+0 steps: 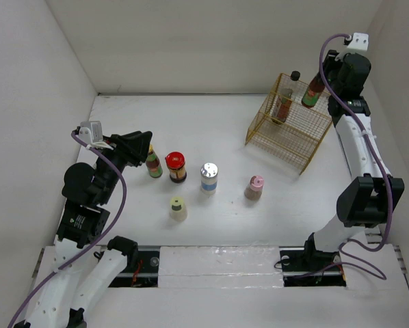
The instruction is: Organize the condiment bottles
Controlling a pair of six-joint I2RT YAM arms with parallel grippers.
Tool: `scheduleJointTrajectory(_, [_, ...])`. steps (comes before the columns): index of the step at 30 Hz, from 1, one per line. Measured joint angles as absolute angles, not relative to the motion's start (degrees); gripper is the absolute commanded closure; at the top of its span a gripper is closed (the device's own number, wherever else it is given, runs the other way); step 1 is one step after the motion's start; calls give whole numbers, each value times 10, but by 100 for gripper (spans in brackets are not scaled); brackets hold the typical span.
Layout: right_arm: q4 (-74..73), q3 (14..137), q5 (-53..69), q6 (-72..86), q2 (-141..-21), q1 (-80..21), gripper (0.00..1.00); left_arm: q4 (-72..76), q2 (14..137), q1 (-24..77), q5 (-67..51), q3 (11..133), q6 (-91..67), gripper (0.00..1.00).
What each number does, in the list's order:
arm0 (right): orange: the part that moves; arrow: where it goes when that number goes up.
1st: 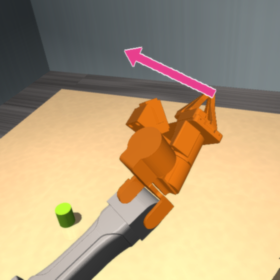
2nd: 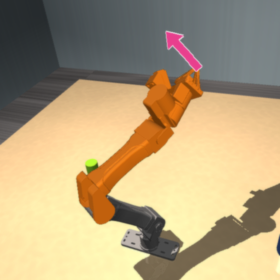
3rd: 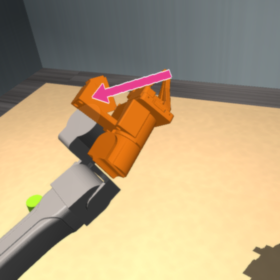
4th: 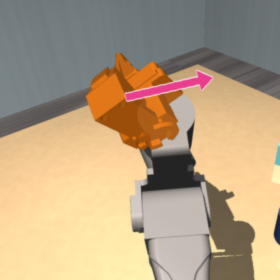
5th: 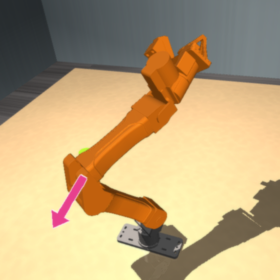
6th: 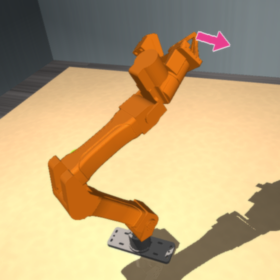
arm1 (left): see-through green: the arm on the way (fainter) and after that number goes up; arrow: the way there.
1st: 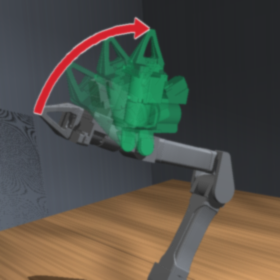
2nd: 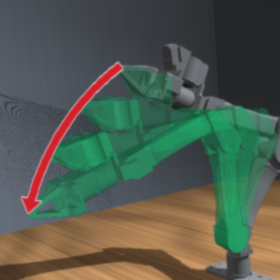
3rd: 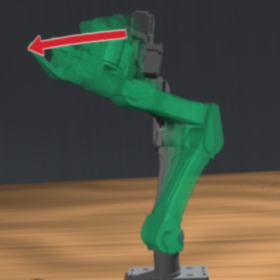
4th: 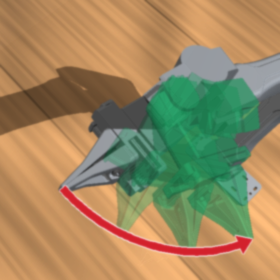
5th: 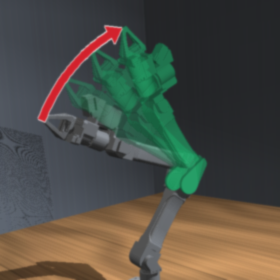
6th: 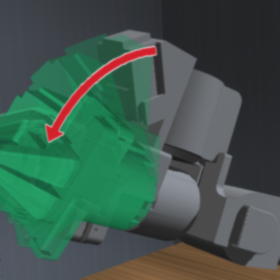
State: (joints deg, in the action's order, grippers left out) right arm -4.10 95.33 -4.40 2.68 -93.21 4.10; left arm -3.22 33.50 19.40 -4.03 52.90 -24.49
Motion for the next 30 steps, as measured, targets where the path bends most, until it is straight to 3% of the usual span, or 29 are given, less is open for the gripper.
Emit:
scheduleJointTrajectory(12, [46,813,-79,34,-931,33,96,-32,335,194,-41,529,-245,63])
scheduleJointTrajectory(20, [78,747,-108,43,-943,16,82,-28,335,194,-44,529,-245,63])
scheduleJointTrajectory(27, [98,740,-112,62,-978,14,63,-28,336,194,-47,529,-245,63])
scheduleJointTrajectory(30, [98,740,-113,70,-979,14,49,-28,337,194,-48,529,-245,63])
